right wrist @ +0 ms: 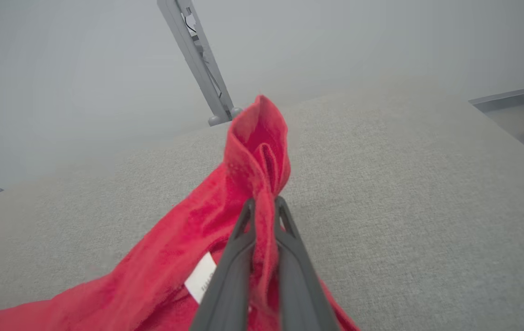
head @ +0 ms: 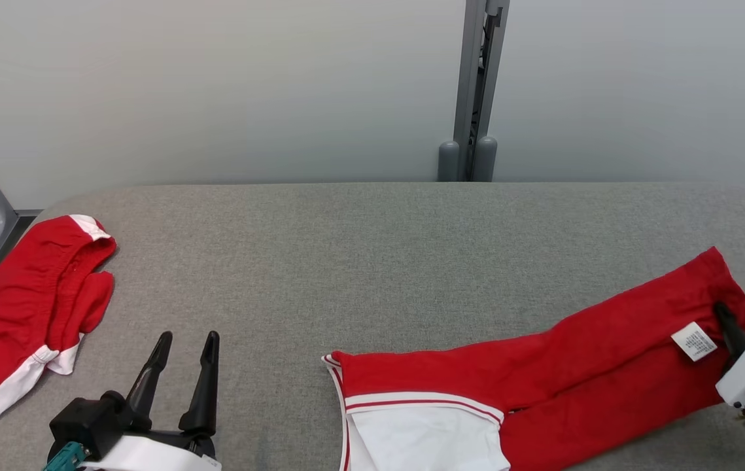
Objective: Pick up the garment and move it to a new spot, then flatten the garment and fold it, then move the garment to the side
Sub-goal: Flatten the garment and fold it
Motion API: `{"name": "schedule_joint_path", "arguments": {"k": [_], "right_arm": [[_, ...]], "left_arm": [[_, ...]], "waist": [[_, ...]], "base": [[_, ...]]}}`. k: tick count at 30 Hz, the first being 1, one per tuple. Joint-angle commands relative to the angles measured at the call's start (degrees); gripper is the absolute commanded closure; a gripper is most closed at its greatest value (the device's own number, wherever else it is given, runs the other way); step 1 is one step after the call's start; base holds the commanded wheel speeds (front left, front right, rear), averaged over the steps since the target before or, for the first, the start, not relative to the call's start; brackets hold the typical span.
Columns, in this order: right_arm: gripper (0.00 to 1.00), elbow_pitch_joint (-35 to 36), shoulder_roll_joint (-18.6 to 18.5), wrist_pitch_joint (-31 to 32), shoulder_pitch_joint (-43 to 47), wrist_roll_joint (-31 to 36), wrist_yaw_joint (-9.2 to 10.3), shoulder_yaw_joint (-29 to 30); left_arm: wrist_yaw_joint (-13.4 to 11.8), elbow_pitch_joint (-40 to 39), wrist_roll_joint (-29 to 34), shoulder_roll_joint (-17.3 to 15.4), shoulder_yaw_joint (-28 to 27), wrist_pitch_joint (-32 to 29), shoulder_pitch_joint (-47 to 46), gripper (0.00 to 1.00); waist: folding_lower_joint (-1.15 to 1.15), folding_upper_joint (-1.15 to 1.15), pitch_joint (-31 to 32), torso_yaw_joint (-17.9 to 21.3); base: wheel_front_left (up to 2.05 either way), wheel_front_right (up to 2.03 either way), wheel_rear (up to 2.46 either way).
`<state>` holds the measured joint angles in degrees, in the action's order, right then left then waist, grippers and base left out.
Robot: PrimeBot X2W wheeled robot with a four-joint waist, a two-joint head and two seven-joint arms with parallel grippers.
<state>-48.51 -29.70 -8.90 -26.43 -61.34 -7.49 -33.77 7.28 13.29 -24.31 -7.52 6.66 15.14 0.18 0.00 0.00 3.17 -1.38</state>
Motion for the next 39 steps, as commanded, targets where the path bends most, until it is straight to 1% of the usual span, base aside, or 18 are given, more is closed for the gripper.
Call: {"name": "schedule_joint_path", "arguments": {"k": [1,4,11,18,26,32,39], "right_arm": [[1.00,0.53,-0.61,-0.58,0.04,0.35,-0.03,0.07],[1.00,3.63,-0.76,-1.10,0.44,1.74,-0.03,-0.78],[1.00,12.13,0.73,-0.63,2.59,5.01,-0.03,-1.69],[1.00,20.16,4.96,2.03,5.97,10.71,-0.04,-2.46],[1.00,26.92,10.11,7.33,10.82,17.39,-0.04,-2.76],[1.00,28.85,13.64,10.72,13.84,18.95,-0.04,-2.93],[1.00,26.01,17.09,11.95,13.69,19.01,-0.04,-4.57]], "left_arm": [[0.38,-0.02,0.21,-0.03,-0.35,0.10,0.68,0.00],[0.38,0.09,0.39,0.31,-0.95,0.10,0.71,0.00],[0.38,0.56,0.73,1.03,-1.62,0.10,1.03,0.00],[0.32,0.83,0.83,1.11,-1.37,0.10,0.80,0.00],[0.31,1.09,0.81,0.64,-1.23,0.10,0.42,0.00],[0.31,1.33,0.49,0.47,-0.84,0.10,0.00,0.00],[0.26,1.90,0.24,0.29,-0.57,0.10,-0.51,0.00]], "waist": [[0.00,0.00,0.05,0.01],[0.00,0.00,0.37,0.04],[0.00,0.00,0.87,-0.68],[0.00,0.00,1.01,-2.27],[0.00,0.00,0.97,-5.80],[0.00,0.00,0.74,-8.59],[0.00,0.00,0.43,-10.69]], "base": [[0.00,0.00,0.00],[0.00,0.00,0.00],[0.00,0.00,0.00],[0.00,0.00,0.00],[0.00,0.00,0.00],[0.00,0.00,0.00],[0.00,0.00,0.00]]}}
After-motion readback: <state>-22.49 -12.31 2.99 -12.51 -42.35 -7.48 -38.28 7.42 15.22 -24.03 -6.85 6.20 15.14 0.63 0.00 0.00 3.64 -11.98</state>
